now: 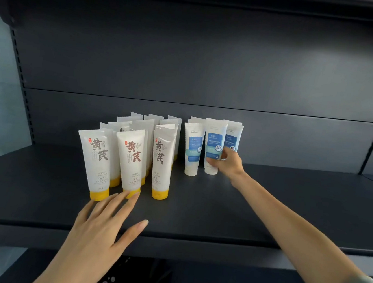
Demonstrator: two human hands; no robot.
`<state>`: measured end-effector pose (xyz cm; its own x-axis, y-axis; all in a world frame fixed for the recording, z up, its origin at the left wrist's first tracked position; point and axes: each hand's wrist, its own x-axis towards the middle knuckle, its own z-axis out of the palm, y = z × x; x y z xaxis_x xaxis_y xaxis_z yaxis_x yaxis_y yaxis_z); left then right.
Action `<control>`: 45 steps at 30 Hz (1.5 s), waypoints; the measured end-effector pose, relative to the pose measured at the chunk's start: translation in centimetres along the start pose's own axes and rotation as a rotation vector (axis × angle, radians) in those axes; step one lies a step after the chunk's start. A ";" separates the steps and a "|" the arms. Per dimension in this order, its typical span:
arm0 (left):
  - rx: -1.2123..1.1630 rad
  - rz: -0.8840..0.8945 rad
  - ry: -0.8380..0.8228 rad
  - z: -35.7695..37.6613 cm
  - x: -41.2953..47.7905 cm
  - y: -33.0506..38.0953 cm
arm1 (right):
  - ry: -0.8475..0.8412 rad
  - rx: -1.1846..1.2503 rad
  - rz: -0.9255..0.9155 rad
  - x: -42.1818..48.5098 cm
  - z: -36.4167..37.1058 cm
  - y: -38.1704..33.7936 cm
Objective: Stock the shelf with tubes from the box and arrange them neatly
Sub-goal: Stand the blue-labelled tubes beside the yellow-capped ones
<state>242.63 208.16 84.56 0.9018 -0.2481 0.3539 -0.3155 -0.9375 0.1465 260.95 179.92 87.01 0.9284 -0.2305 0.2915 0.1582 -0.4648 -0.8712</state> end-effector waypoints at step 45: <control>0.093 0.092 -0.059 0.5 -2.9 2.4 | 0.098 -0.999 0.058 -27.2 -13.5 4.8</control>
<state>239.39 206.53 83.45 0.8867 -0.3459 0.3068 -0.3718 -0.9278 0.0288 231.95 172.38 80.22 0.8867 -0.3241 0.3296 -0.2829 -0.9444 -0.1676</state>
